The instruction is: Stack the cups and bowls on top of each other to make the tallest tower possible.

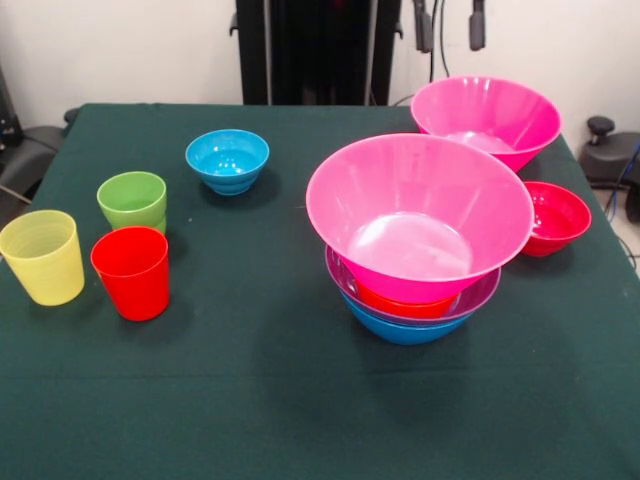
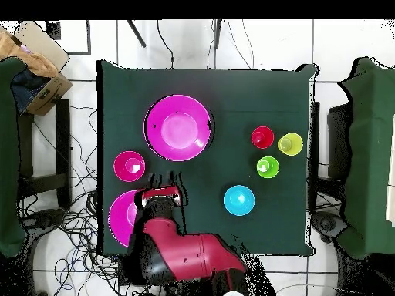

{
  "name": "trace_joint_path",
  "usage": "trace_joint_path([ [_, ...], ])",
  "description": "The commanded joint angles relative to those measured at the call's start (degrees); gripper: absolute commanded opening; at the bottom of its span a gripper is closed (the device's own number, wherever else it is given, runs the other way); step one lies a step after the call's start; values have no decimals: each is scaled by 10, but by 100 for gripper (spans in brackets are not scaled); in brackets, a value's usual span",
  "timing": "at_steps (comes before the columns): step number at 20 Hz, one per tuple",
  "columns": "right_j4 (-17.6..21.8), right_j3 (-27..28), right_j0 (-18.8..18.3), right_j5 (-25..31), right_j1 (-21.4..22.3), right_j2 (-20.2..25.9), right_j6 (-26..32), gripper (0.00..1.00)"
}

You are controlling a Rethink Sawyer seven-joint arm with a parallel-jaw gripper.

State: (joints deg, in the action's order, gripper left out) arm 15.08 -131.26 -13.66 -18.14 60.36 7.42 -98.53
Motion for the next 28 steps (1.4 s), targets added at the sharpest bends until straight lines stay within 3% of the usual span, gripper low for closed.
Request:
trace_joint_path([
  [1, 54, 37, 20, -38, -91, -79, -6, 100],
  [6, 91, 47, 8, -67, -103, -90, -6, 100],
  [11, 64, 70, 51, -153, -159, -137, -16, 100],
  [14, 67, 76, 55, -183, -182, -147, -24, 100],
  [15, 75, 81, 54, -161, -190, -143, -24, 100],
  [16, 108, 85, 24, -54, -186, -98, -21, 100],
  [19, 80, 87, -21, 141, -194, -26, 0, 100],
  [23, 35, 98, -20, 250, -207, -8, 1, 100],
  [28, 27, 94, -38, 306, -209, 37, -19, 100],
])
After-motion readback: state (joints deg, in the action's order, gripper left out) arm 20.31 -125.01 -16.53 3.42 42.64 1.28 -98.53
